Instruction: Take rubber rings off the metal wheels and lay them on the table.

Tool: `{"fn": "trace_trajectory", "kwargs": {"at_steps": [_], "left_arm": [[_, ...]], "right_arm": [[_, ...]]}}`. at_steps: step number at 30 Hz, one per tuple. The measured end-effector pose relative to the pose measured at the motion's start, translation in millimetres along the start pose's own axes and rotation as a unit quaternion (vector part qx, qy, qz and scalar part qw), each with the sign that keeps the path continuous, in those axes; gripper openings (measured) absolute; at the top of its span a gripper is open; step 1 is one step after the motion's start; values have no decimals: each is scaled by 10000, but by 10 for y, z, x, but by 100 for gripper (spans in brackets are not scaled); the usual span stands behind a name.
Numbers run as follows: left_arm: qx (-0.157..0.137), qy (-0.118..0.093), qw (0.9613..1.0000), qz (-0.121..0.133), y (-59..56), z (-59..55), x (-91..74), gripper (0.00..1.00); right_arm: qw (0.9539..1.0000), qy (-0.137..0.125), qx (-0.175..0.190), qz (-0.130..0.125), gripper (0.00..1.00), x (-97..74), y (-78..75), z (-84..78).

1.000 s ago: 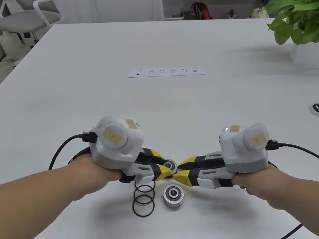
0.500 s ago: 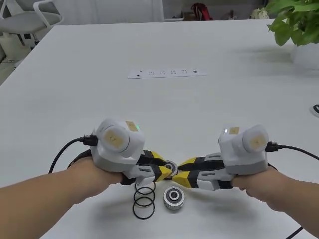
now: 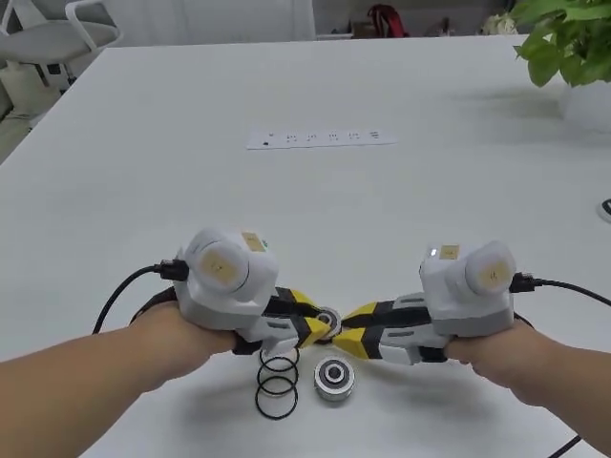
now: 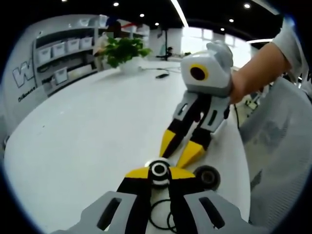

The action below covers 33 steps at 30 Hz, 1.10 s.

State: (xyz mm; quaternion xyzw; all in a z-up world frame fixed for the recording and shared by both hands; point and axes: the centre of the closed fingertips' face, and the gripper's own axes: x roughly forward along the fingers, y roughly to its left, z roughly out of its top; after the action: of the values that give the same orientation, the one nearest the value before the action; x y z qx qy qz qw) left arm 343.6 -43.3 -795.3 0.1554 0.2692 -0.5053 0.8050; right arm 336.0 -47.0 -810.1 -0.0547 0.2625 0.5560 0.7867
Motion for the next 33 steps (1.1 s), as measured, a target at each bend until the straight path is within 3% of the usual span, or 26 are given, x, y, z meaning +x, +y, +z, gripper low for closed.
{"fn": "trace_trajectory", "kwargs": {"at_steps": [13,16,24,33], "left_arm": [[3,-3,10000,14,-3,-2,-1,13],[-2,-9,10000,28,-2,-2,-2,13],[-3,-10,10000,54,0,1,1,13],[46,-7,10000,86,-8,-1,1,13]], "right_arm": [[10000,-3,64,24,10,-12,-8,-10],[10000,25,68,11,4,-25,-25,-28],[9999,13,113,-24,1,-24,-34,-27],[9988,-79,471,-99,0,-33,-58,-26]]}}
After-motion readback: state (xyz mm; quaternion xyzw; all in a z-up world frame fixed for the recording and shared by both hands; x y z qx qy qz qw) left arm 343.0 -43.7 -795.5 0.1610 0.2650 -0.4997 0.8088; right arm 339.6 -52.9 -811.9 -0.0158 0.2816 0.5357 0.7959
